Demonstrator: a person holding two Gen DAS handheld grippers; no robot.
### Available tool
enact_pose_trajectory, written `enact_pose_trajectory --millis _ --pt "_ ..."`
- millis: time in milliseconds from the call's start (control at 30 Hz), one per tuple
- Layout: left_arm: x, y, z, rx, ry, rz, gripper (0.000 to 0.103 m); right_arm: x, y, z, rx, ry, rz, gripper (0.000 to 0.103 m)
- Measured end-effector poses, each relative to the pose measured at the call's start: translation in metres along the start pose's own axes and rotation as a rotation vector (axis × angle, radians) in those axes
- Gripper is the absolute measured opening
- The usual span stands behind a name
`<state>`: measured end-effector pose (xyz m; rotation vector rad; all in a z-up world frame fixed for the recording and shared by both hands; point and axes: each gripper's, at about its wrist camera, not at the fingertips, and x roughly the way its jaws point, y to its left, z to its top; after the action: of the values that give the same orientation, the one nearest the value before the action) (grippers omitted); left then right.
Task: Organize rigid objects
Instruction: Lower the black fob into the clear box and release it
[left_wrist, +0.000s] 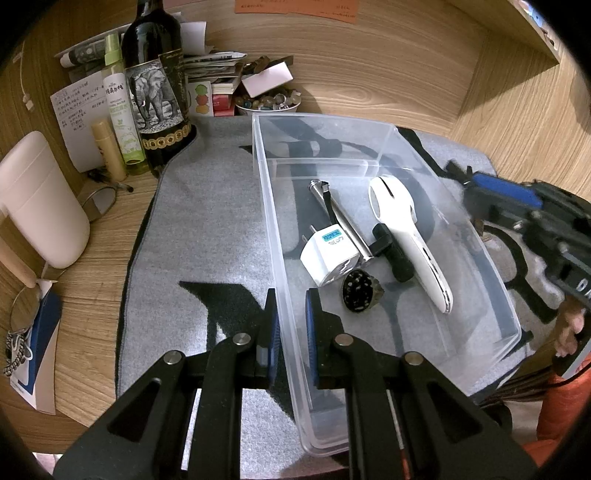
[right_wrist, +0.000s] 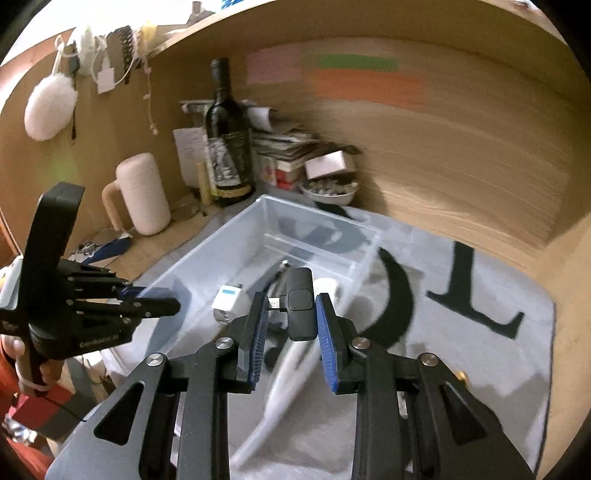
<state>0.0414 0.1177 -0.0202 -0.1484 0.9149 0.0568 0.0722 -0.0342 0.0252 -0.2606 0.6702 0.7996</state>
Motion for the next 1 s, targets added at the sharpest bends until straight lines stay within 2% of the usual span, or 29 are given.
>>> enact_pose_trajectory --millis 333,600,700,767,1000 --pt "0.0 0.001 0.0 0.001 0.0 0.001 0.011 0.039 0.019 -0.003 -0.045 0.119 0.034 0.024" --pt "0.0 0.001 0.0 0.002 0.0 0.002 0.011 0.053 0.023 -0.008 -0.055 0.186 0.049 0.024" --pt "-0.001 0.001 0.0 0.002 0.0 0.003 0.011 0.052 0.024 -0.008 -0.061 0.182 0.041 0.027" --pt "-0.001 0.001 0.0 0.003 0.0 0.004 0.011 0.048 0.023 -0.008 -0.057 0.169 0.042 0.033" --pt "-0.001 -0.001 0.0 0.002 0.0 0.003 0.011 0.022 0.009 -0.001 -0.028 0.093 0.016 0.039"
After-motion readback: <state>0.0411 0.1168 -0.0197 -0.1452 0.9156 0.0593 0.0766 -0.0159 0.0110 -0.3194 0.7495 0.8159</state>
